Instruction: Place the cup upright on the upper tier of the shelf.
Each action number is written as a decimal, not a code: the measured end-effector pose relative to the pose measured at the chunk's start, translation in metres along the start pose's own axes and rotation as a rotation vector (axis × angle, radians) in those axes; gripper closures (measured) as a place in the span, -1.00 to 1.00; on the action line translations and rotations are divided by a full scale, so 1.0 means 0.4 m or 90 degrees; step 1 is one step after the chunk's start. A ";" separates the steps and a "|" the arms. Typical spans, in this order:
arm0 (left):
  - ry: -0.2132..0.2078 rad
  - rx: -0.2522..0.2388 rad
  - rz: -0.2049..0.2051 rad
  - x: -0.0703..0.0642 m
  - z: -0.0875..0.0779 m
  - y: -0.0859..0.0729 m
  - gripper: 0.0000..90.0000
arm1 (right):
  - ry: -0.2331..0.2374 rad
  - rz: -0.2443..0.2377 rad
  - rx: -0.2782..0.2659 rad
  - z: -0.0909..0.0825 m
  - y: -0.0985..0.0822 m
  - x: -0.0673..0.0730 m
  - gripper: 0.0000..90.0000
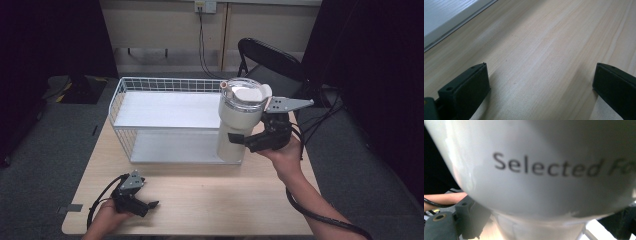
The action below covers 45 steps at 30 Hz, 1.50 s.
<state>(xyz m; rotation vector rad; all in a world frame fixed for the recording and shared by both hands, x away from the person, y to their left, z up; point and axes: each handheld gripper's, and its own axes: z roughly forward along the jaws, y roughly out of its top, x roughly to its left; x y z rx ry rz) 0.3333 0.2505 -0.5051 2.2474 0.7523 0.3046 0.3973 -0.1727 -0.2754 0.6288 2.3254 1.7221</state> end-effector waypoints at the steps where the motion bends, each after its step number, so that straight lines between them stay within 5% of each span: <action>1: 0.000 -0.002 -0.003 -0.001 0.000 0.000 -1.00 | -0.002 -0.002 0.003 0.003 0.005 0.001 -0.78; 16: 0.001 -0.002 0.001 0.000 0.000 0.000 -1.00 | 0.006 -0.007 -0.007 0.033 0.065 0.007 -0.78; 45: -0.001 -0.001 0.001 0.000 -0.001 0.000 -1.00 | -0.032 -0.010 -0.014 0.097 0.167 -0.016 -0.78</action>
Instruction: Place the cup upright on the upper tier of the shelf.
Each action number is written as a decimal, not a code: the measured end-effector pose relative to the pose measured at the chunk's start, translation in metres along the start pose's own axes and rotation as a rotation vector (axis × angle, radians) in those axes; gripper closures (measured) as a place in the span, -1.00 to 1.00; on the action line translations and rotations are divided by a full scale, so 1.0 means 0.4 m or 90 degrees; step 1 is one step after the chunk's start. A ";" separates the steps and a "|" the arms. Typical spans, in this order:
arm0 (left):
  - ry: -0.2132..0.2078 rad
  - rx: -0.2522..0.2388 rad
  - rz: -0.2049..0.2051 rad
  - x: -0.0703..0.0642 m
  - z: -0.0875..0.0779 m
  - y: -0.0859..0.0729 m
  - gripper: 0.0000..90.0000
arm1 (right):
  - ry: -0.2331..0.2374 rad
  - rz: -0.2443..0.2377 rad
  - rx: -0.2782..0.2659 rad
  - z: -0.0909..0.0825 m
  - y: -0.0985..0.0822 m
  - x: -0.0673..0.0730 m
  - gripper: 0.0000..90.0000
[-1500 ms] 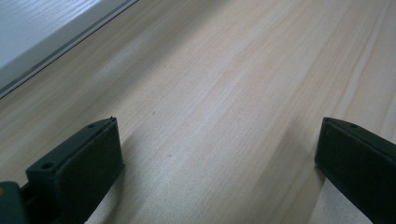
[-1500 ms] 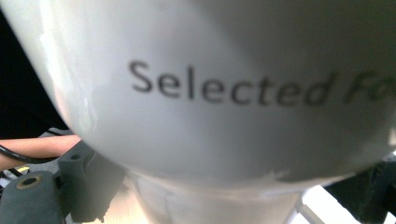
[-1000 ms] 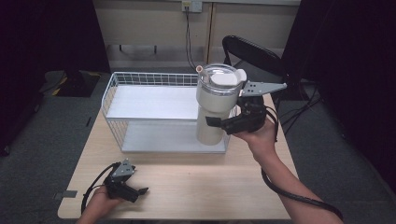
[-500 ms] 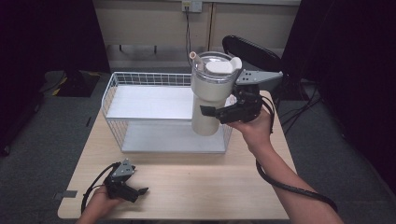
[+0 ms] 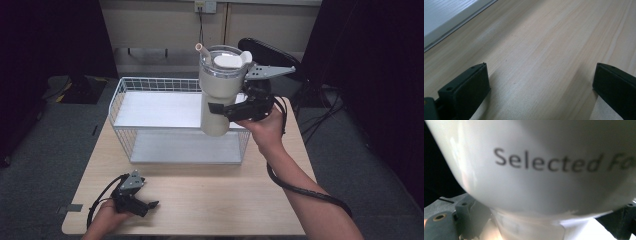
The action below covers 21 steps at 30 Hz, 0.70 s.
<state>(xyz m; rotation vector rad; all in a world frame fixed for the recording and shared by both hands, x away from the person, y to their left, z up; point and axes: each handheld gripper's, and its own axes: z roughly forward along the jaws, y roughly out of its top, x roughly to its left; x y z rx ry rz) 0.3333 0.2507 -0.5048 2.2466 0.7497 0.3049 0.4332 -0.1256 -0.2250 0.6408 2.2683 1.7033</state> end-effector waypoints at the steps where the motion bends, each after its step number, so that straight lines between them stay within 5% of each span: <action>1: 0.000 0.000 0.000 0.000 0.000 0.000 -1.00 | -0.002 0.000 0.002 0.003 0.004 -0.002 -0.78; 21: 0.000 0.000 0.000 0.000 0.000 0.000 -1.00 | -0.038 -0.006 0.005 0.063 0.039 -0.031 -0.79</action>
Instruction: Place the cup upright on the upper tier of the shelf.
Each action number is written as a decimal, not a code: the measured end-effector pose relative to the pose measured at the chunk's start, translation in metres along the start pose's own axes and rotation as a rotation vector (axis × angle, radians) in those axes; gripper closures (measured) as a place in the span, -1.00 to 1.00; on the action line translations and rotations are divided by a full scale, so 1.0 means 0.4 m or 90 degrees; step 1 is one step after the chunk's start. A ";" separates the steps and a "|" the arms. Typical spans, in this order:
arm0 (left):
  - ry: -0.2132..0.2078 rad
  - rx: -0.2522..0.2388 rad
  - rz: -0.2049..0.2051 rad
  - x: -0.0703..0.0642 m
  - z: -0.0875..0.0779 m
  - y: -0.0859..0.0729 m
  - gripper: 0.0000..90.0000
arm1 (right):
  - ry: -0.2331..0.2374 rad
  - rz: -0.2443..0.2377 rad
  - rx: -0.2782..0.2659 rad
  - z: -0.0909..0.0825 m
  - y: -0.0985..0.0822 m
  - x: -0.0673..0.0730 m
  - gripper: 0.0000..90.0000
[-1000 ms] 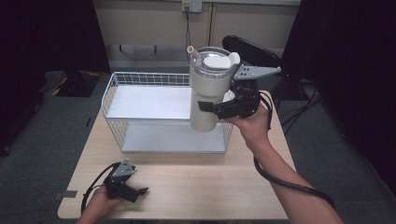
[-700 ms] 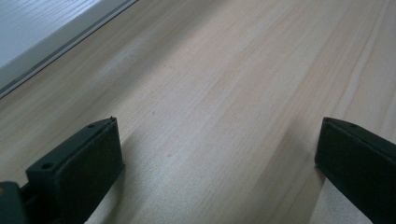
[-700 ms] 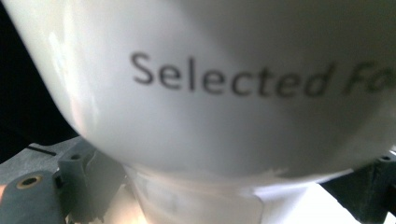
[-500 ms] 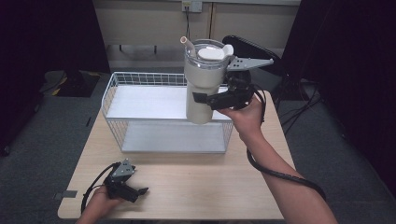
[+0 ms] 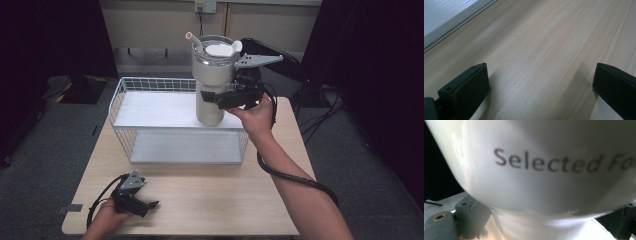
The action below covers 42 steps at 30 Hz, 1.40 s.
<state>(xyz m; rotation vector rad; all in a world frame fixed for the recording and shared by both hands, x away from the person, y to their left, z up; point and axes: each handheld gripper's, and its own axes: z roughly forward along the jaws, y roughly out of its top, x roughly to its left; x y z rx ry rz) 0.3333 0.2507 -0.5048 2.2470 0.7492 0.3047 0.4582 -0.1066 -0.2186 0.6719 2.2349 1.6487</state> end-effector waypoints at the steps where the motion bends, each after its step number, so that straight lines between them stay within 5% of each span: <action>1: 0.000 0.000 0.000 0.000 0.000 0.000 -1.00 | -0.002 0.000 0.002 0.003 0.000 -0.002 -0.78; 42: 0.000 0.000 0.000 0.000 0.000 0.000 -1.00 | -0.054 0.017 -0.006 0.131 -0.023 -0.059 -0.79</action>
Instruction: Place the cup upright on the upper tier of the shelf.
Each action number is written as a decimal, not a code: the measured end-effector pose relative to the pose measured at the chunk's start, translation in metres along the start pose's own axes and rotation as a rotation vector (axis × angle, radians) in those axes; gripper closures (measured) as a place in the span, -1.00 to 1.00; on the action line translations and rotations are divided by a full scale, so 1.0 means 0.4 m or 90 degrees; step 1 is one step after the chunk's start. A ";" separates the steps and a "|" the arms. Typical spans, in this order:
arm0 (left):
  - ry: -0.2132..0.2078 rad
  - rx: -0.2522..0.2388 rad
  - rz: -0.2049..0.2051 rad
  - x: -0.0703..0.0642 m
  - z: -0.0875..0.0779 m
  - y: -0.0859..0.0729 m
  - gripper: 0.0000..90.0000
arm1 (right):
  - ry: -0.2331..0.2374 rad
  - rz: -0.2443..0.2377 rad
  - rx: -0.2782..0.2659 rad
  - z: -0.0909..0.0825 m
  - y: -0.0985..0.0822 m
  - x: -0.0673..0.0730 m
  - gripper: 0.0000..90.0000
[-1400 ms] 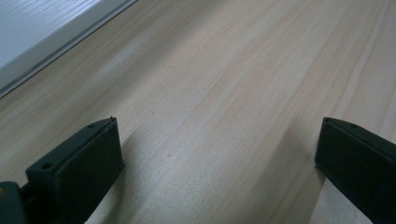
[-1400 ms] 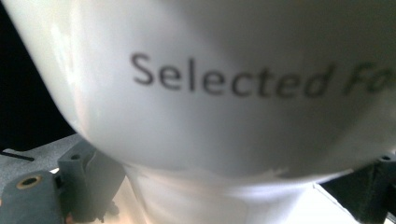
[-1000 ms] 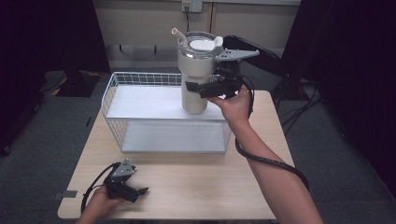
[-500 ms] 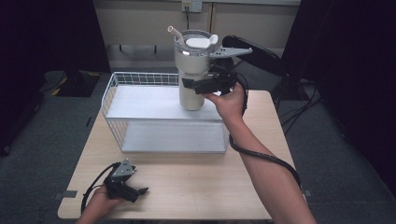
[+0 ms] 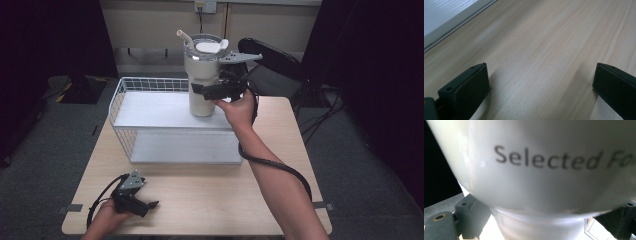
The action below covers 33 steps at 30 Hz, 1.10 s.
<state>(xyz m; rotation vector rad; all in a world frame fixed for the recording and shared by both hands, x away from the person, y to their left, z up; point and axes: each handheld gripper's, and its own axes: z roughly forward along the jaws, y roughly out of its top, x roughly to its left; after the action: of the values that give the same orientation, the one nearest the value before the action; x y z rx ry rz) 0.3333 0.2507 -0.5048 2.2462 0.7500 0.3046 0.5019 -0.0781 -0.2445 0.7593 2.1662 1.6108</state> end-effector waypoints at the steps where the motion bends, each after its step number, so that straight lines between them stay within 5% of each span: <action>1: 0.000 0.000 0.000 0.000 0.000 0.000 -1.00 | 0.001 0.001 0.000 0.003 -0.002 -0.002 -0.79; 33: 0.000 0.000 0.000 0.000 0.000 0.000 -1.00 | -0.016 -0.010 0.008 0.036 -0.024 -0.003 -0.81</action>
<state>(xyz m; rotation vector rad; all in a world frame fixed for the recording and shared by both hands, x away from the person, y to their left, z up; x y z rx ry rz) 0.3333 0.2507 -0.5048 2.2464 0.7496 0.3048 0.5087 -0.0698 -0.2578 0.7617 2.1615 1.5723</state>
